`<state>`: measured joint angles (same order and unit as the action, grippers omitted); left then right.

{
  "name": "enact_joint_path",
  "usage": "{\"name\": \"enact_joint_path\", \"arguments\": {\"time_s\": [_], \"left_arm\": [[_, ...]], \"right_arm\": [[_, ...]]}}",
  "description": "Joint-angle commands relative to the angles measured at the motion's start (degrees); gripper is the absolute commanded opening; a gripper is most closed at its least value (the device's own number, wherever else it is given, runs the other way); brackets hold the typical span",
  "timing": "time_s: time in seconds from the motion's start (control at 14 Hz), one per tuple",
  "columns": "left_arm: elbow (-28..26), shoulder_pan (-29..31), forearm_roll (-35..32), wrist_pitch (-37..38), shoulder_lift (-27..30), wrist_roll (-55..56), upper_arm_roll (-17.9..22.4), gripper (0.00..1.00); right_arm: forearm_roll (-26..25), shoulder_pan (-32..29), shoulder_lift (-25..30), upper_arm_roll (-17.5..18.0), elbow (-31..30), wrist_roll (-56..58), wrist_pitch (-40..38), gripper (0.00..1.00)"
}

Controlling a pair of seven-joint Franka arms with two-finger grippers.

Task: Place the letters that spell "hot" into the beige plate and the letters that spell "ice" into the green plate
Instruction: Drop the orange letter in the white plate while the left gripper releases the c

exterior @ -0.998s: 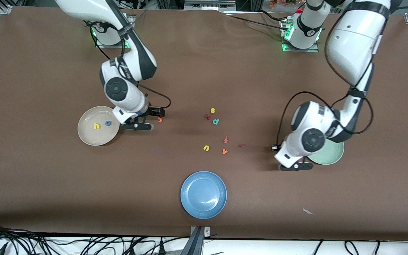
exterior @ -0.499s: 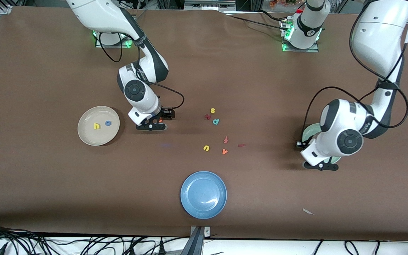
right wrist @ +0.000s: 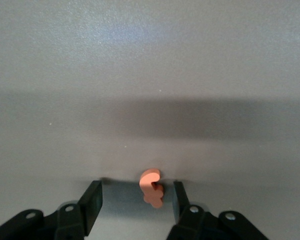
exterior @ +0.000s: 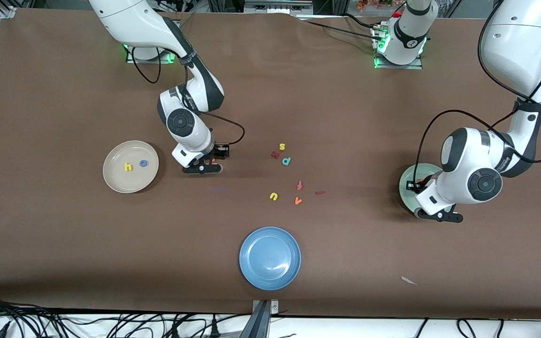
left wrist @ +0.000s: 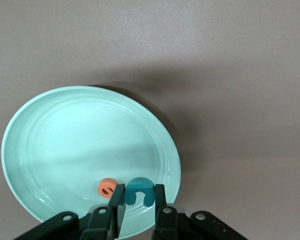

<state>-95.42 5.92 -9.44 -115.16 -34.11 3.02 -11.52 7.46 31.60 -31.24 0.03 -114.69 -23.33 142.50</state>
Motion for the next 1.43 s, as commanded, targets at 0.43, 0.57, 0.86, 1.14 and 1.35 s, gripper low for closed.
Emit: {"name": "enact_joint_path", "arguments": {"time_s": [0.43, 0.57, 0.86, 1.14, 1.35], "left_arm": [[-7.48, 4.1, -2.16, -8.31, 3.34, -4.78, -0.25, 0.0], [-10.91, 4.45, -2.16, -12.0, 4.92, -4.78, -0.17, 0.0], [-15.39, 5.07, -2.16, -18.24, 6.33, -4.61, -0.17, 0.02], [-15.23, 5.07, -2.16, -18.44, 6.33, -4.69, -0.25, 1.0], [-14.88, 4.98, -2.07, -18.17, 6.33, -3.82, -0.25, 1.0]], "right_arm": [[-0.34, -0.31, 0.04, -0.11, -1.41, 1.53, 1.12, 0.13], [-0.26, -0.31, 0.22, -0.11, -1.41, 1.09, 0.94, 0.06], [-0.08, -0.31, 5.55, -3.25, -0.28, 1.87, -5.51, 0.02], [-0.34, -0.31, 12.77, -10.37, 1.48, 6.77, -17.49, 0.02], [-0.26, -0.31, 13.32, -18.98, 1.41, 17.93, -23.39, 0.02]]}}
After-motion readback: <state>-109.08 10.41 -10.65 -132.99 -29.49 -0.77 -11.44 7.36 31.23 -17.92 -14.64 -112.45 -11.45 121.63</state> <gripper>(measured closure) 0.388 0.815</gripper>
